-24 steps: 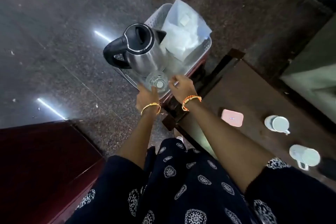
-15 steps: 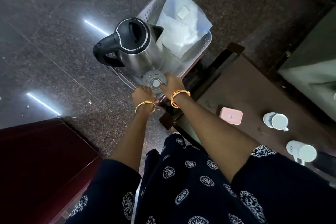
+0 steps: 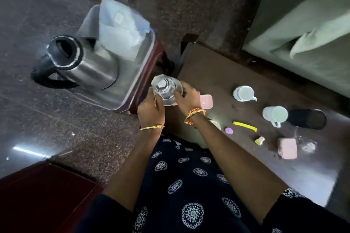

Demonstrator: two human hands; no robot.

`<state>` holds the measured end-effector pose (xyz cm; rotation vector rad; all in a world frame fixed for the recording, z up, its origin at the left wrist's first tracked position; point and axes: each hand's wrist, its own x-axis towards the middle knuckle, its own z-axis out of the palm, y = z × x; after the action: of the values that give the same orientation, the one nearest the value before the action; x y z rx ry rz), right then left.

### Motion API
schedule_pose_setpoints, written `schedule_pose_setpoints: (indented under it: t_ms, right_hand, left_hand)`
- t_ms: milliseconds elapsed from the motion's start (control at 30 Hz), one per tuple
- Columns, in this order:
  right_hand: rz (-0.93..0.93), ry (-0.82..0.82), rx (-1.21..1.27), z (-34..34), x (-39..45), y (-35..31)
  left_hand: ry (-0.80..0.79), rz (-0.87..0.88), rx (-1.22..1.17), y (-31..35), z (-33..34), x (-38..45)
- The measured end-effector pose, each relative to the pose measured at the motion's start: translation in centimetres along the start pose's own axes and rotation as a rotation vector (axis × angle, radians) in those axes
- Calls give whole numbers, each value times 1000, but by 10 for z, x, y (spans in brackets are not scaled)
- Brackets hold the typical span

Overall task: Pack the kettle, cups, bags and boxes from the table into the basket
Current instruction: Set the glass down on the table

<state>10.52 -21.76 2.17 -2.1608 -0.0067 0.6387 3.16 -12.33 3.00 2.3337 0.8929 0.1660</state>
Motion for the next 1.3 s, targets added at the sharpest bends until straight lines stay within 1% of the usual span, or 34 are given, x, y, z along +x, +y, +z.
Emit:
schedule_pose_setpoints:
  t_ms: [67, 167, 233, 367, 467, 567, 667, 733, 800, 867, 967, 1067, 1233, 1300]
  right_hand:
    - [96, 103, 7, -38, -11, 31]
    - [242, 274, 2, -95, -33, 81]
    - [328, 400, 52, -132, -51, 116]
    - [509, 598, 158, -199, -74, 179]
    - [541, 683, 195, -245, -70, 215]
    - [552, 747, 236, -286, -52, 248]
    - [552, 795, 284, -315, -25, 274]
    - [563, 787, 287, -329, -3, 288]
    - [599, 731, 271, -337, 17, 298]
    - [635, 674, 237, -338, 35, 308]
    - [658, 612, 191, -328, 53, 322]
    - [704, 574, 157, -319, 60, 334]
    - [771, 468, 197, -307, 59, 343]
    - [771, 469, 224, -301, 57, 345]
  left_hand:
    - [-70, 102, -20, 30, 26, -16]
    - [-239, 189, -55, 78, 69, -47]
    - [-334, 262, -57, 109, 101, -70]
    - [-552, 323, -132, 172, 160, -111]
    - [-637, 349, -137, 216, 204, -128]
    - [-719, 278, -154, 254, 251, -133]
    - [-735, 261, -127, 282, 295, -127]
    - [-717, 256, -61, 293, 323, -119]
    - [-714, 211, -25, 296, 348, -111]
    - [-729, 144, -21, 293, 369, -104]
    - [-774, 90, 25, 280, 391, -98]
    - [-804, 52, 53, 267, 402, -98]
    - [-781, 16, 75, 252, 399, -106]
    - [-776, -6, 68, 247, 396, -111]
